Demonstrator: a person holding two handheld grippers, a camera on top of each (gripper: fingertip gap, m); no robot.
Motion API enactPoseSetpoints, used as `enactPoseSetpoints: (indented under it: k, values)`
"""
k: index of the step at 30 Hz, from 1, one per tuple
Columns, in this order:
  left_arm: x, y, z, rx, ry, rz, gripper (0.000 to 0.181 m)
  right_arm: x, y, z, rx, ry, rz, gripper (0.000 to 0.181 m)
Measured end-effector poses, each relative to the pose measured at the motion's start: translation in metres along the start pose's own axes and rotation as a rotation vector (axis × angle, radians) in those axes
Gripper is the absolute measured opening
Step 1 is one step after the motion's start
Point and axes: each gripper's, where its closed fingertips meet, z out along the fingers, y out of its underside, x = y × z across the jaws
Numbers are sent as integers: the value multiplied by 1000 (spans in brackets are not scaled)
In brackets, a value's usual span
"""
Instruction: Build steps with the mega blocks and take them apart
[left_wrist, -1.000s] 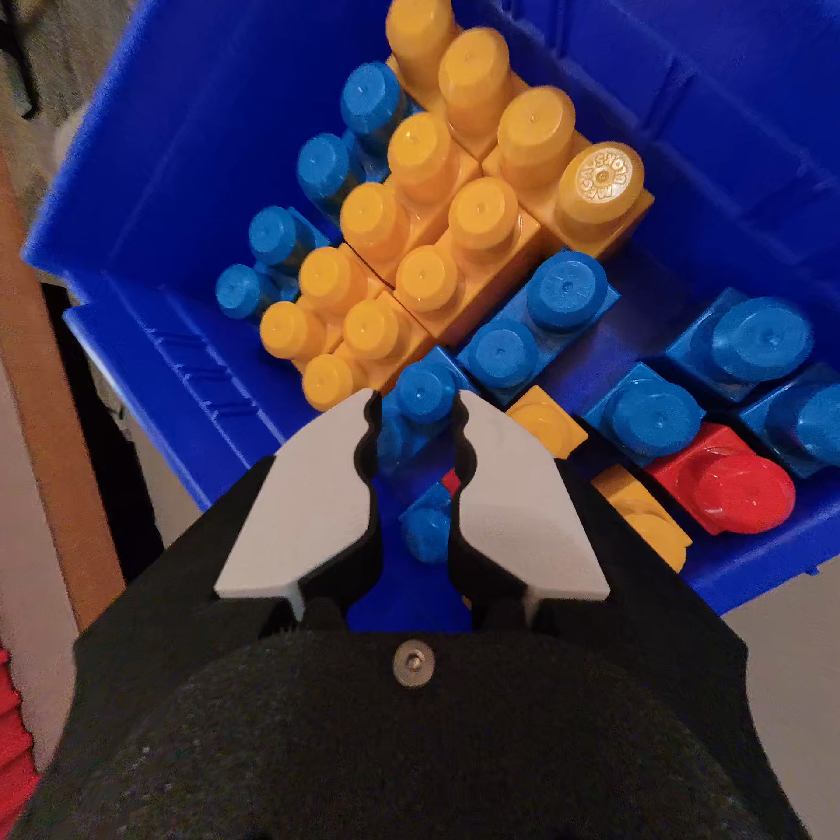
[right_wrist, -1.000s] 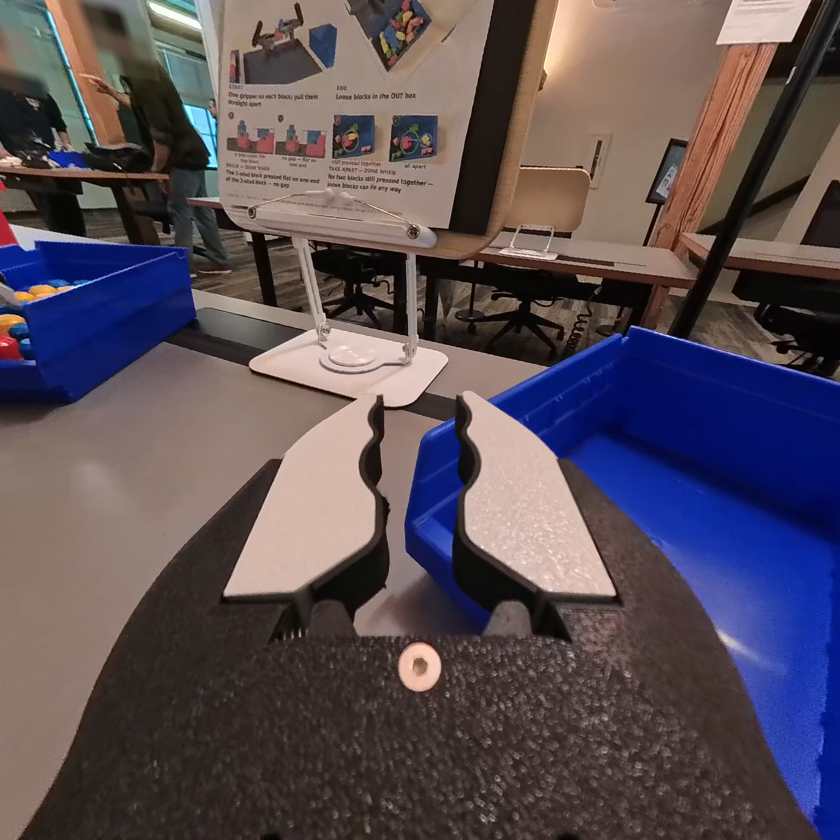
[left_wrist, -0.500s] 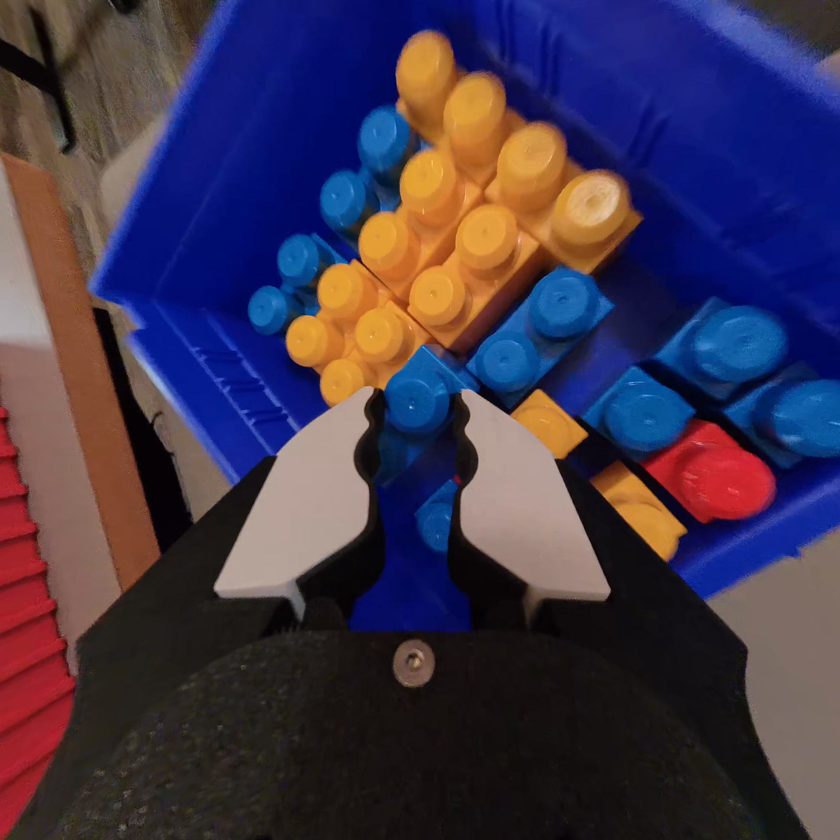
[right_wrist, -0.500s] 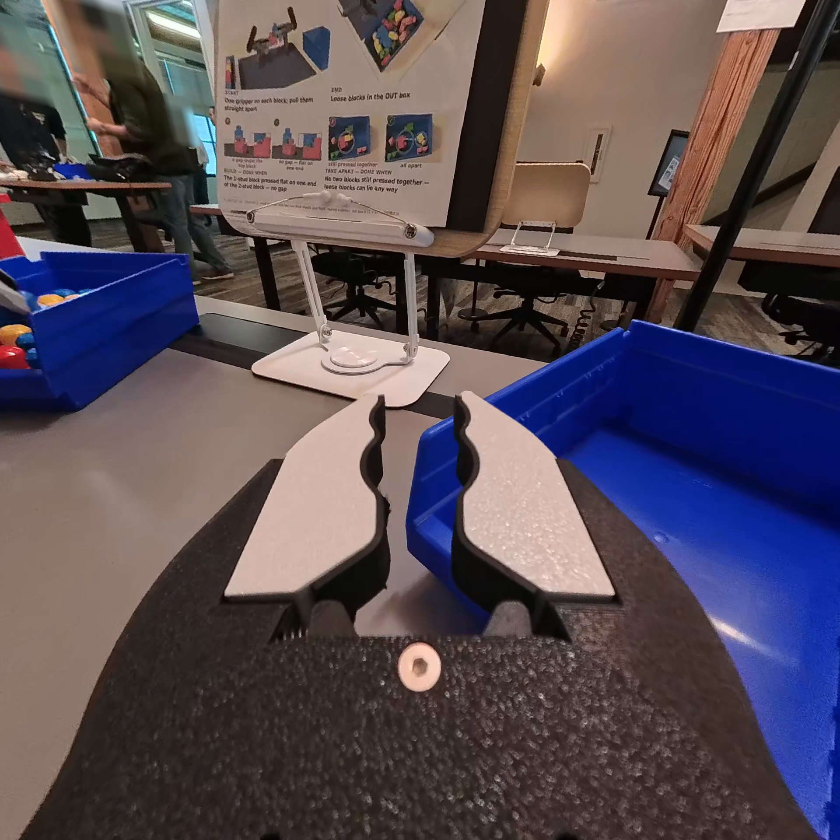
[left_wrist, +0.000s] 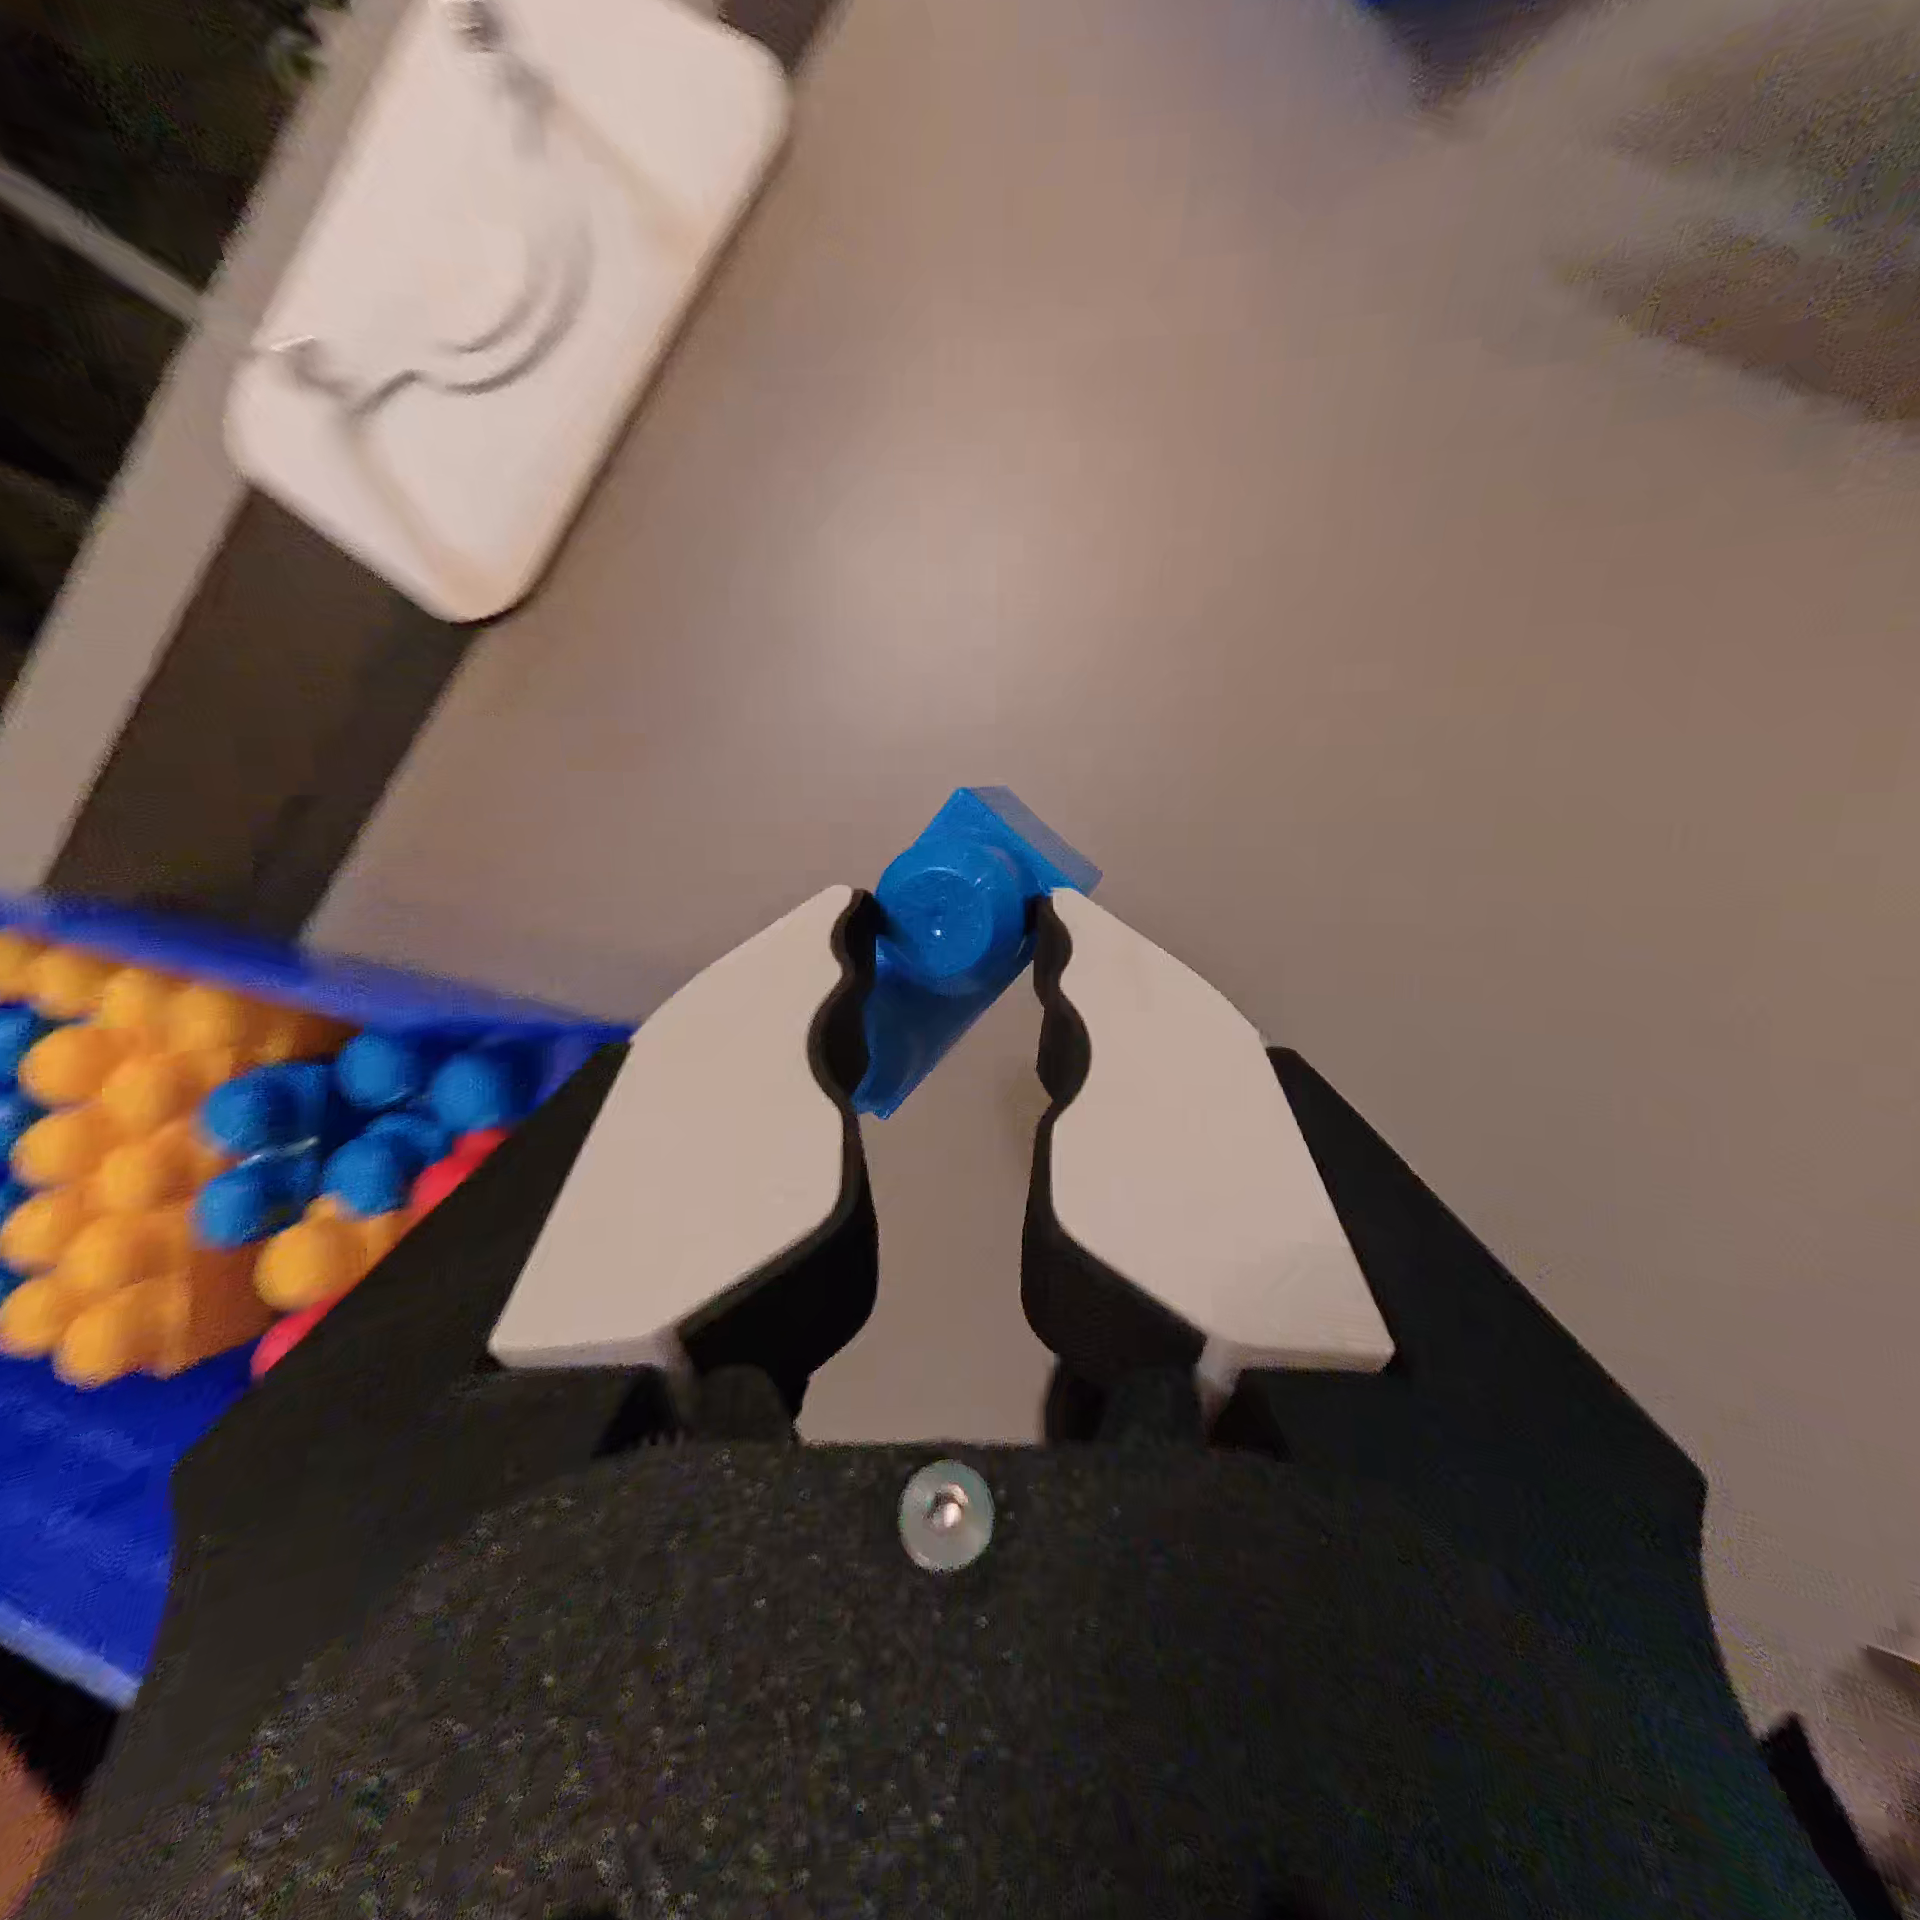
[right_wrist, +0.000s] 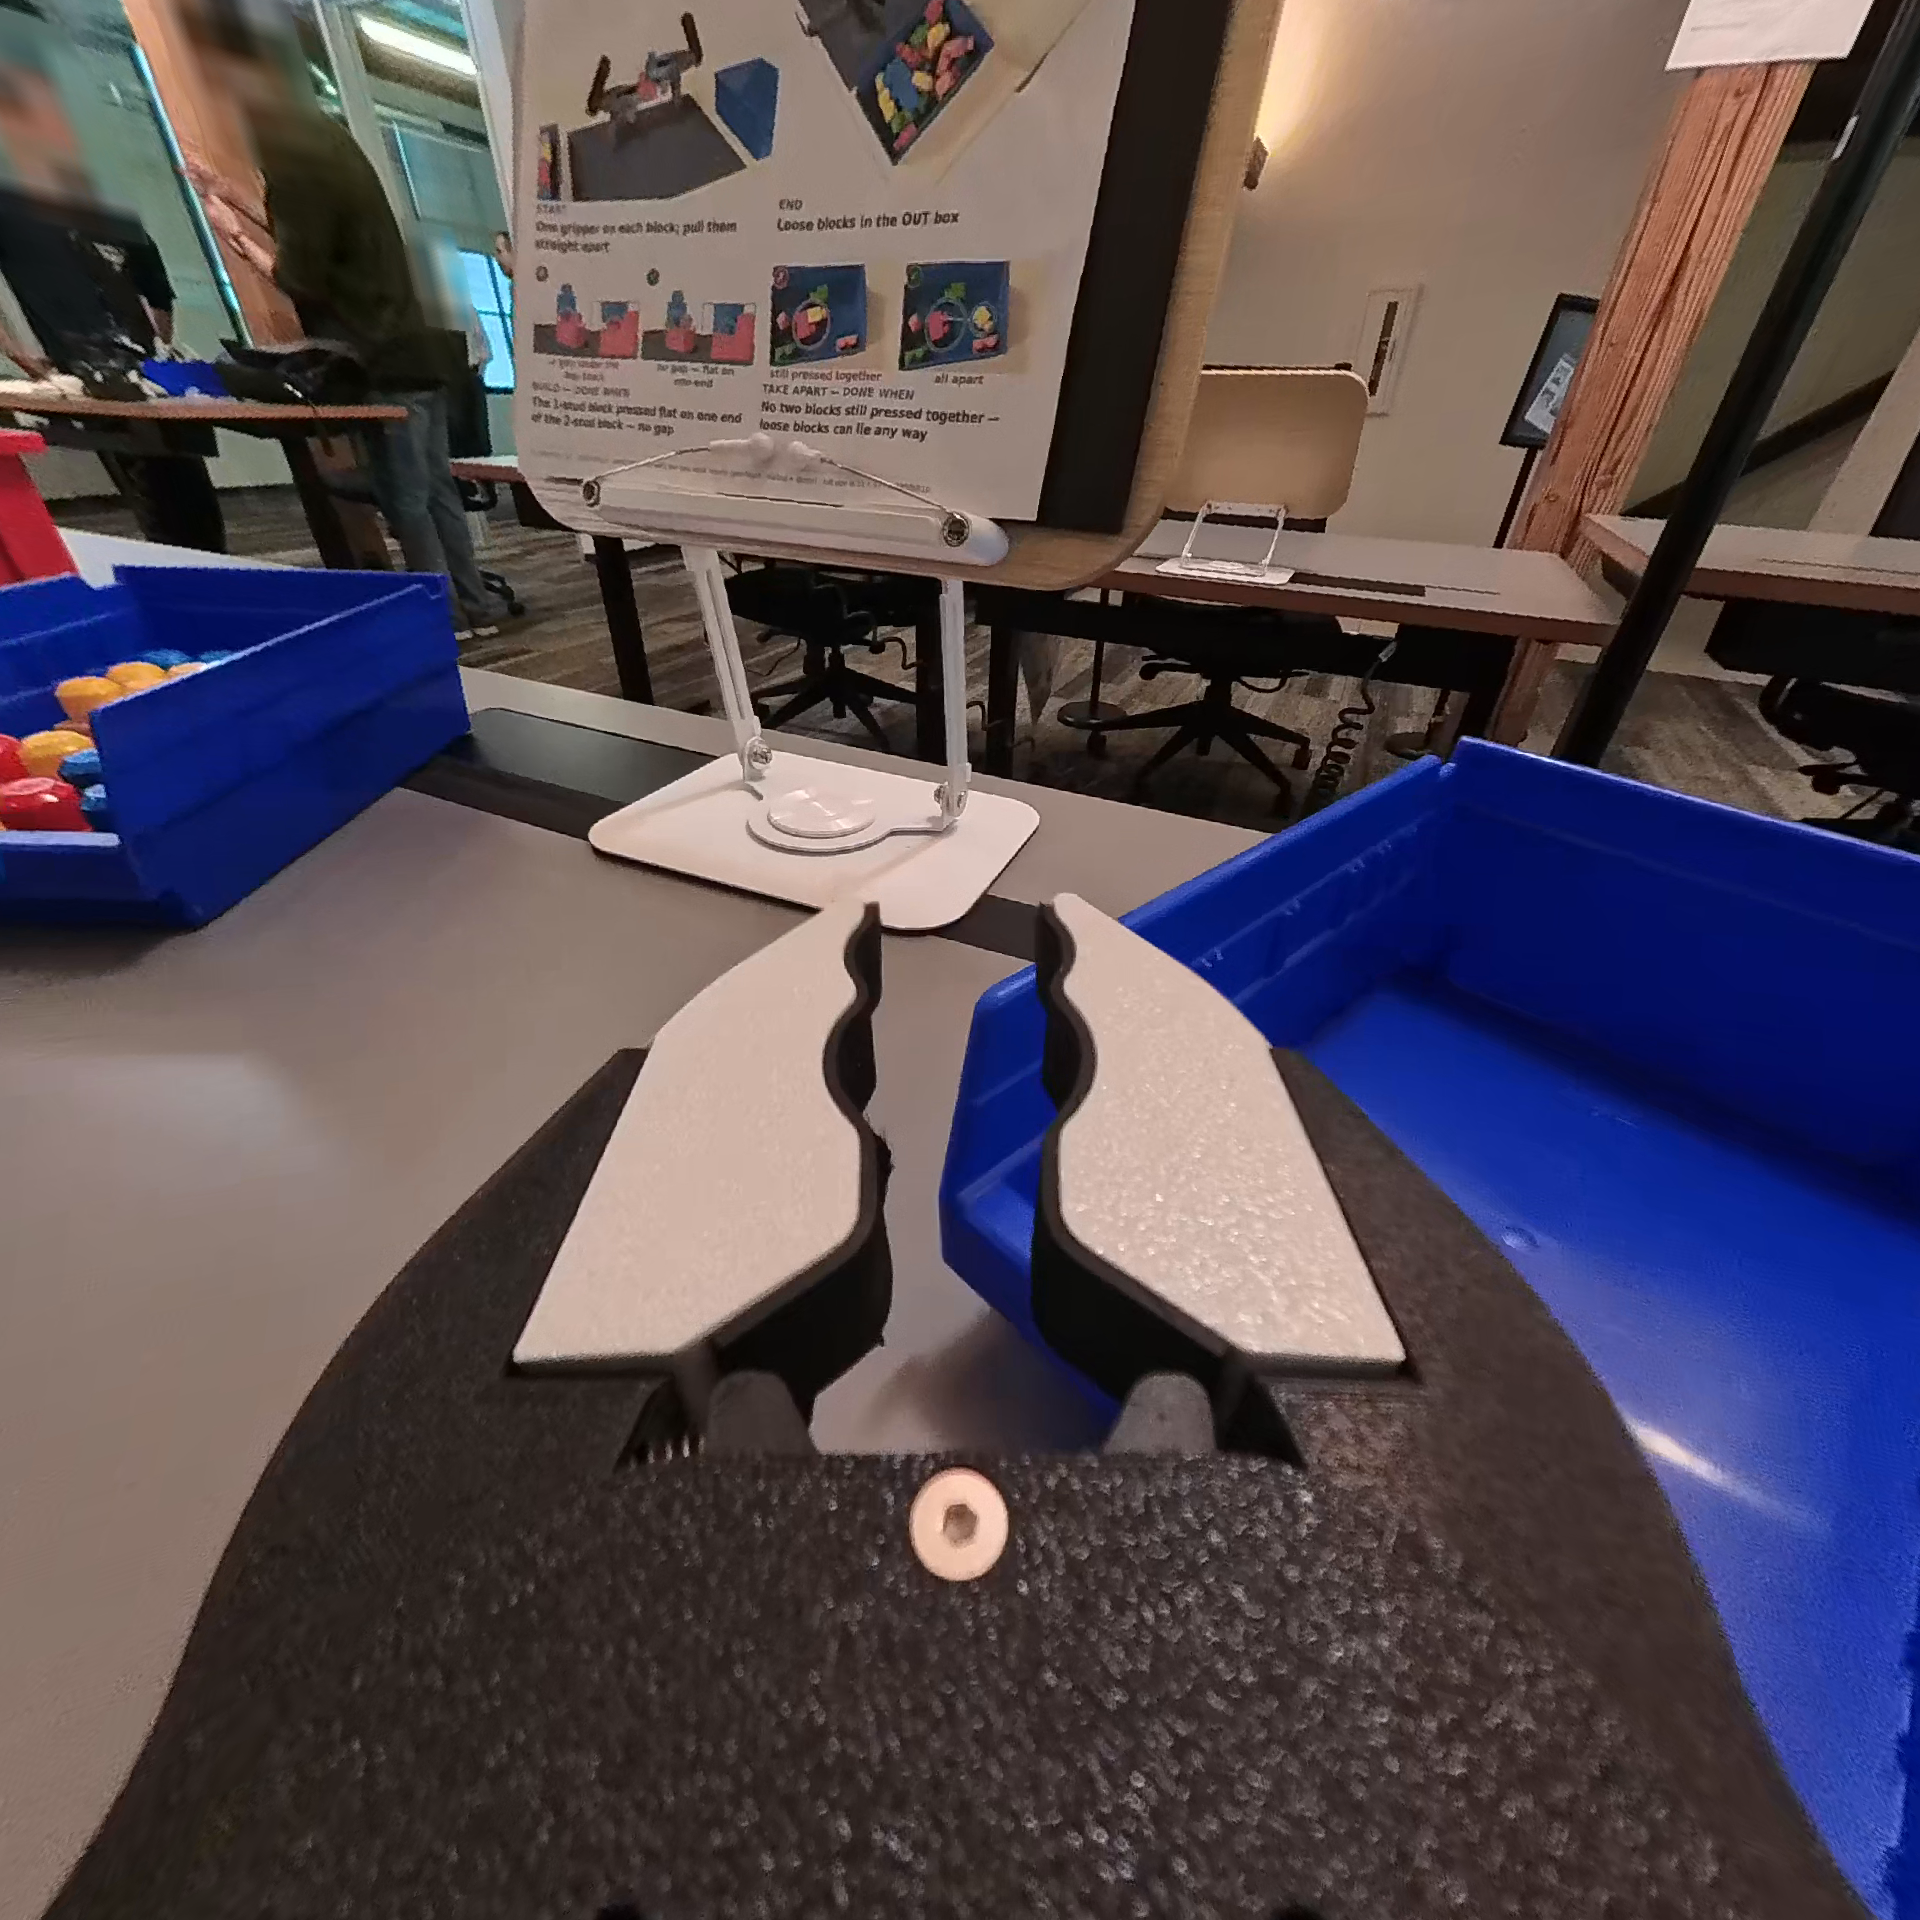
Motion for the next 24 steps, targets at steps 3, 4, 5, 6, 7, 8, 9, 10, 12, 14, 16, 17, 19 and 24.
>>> enactPoseSetpoints:
  k: [3, 4, 5, 6, 7, 8, 9, 10, 12, 14, 16, 17, 19, 24]
  values:
    - [66, -11, 21, -1, 107, 52, 30, 2, 0, 0, -4, 14, -28, 27]
    - [86, -14, 28, 6, 143, 54, 29, 3, 0, -1, -4, 17, -31, 27]
    - [102, -18, 34, 12, 163, 53, 29, 4, 0, -1, -3, 20, -30, 27]
    - [115, -21, 40, 13, 171, 53, 29, 5, -1, -2, -2, 22, -26, 27]
    - [129, -23, 44, 13, 182, 53, 29, 6, -1, -2, -1, 25, -24, 27]
    - [142, -27, 48, 13, 199, 52, 29, 8, -1, -2, 0, 27, -22, 27]
    - [153, -30, 50, 17, 210, 49, 29, 9, -1, -2, -1, 28, -19, 27]
    - [162, -34, 53, 21, 214, 46, 29, 9, -2, -3, 0, 29, -17, 27]
    - [178, -40, 56, 19, 230, 39, 29, 10, -3, -3, 0, 29, -14, 27]
    - [188, -42, 61, 0, 224, 43, 29, 11, -4, -4, 4, 30, -11, 27]
    - [193, -42, 68, -29, 197, 54, 29, 12, -4, -4, 1, 28, -6, 27]
    - [194, -43, 71, -35, 183, 56, 29, 12, -4, -4, 1, 28, -5, 27]
    - [198, -44, 75, -43, 178, 56, 29, 13, -5, -5, 5, 28, -4, 27]
    - [200, -49, 77, -18, 188, 57, 30, 16, -11, -8, 27, 38, -7, 27]
